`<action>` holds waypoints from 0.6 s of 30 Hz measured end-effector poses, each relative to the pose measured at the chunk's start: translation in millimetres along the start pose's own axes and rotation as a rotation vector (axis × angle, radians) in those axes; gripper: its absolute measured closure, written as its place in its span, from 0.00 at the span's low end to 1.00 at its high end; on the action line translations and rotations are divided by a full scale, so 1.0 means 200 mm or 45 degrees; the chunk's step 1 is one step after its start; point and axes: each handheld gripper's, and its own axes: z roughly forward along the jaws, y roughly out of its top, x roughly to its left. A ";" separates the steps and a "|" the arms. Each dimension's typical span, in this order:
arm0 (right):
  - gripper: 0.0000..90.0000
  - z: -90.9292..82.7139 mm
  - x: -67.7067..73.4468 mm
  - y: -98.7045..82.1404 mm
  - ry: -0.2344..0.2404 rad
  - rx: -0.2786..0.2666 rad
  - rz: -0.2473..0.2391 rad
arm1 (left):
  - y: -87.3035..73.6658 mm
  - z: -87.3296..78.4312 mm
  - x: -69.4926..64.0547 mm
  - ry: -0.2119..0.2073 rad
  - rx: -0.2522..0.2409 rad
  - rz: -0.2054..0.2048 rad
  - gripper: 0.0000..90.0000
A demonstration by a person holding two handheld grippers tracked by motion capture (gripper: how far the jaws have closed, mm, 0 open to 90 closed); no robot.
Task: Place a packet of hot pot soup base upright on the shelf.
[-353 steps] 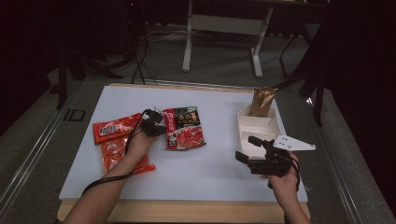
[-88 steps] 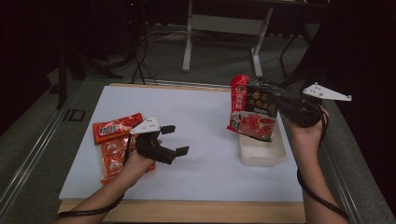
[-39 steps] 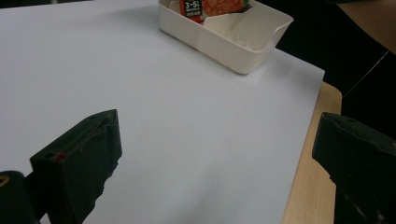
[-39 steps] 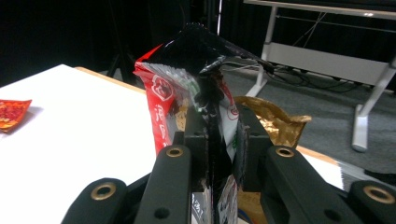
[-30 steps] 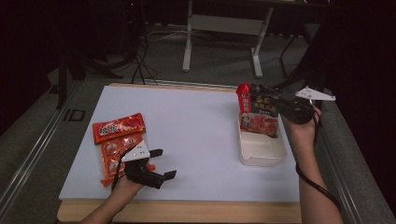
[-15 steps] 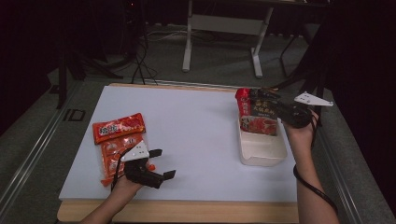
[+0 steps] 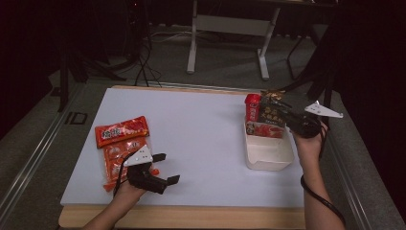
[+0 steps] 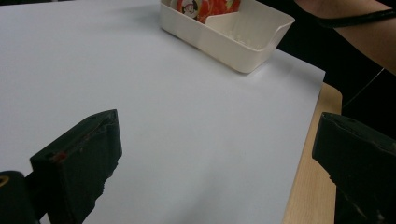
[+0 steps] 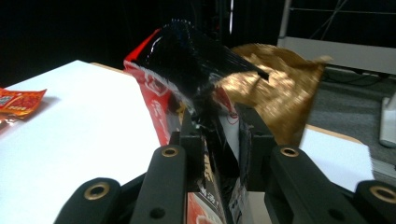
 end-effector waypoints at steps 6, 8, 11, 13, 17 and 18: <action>0.73 -0.03 -0.03 0.00 -0.030 0.032 0.038 | 0.00 0.00 0.00 0.005 0.007 0.006 0.02; 0.66 -0.04 -0.03 0.00 -0.032 0.024 0.083 | 0.00 0.00 0.00 0.007 0.005 0.005 0.02; 0.57 -0.08 -0.03 0.01 -0.064 0.032 0.107 | 0.00 0.00 0.00 0.018 0.003 0.017 0.02; 0.54 -0.09 -0.01 0.01 -0.085 0.053 0.099 | 0.00 0.00 0.01 0.022 -0.002 0.030 0.02; 0.44 -0.14 0.01 0.02 -0.134 0.074 0.100 | 0.01 0.00 0.01 0.036 -0.016 0.050 0.02; 0.41 -0.15 0.02 0.02 -0.144 0.076 0.104 | 0.01 -0.01 0.01 0.034 -0.020 0.048 0.02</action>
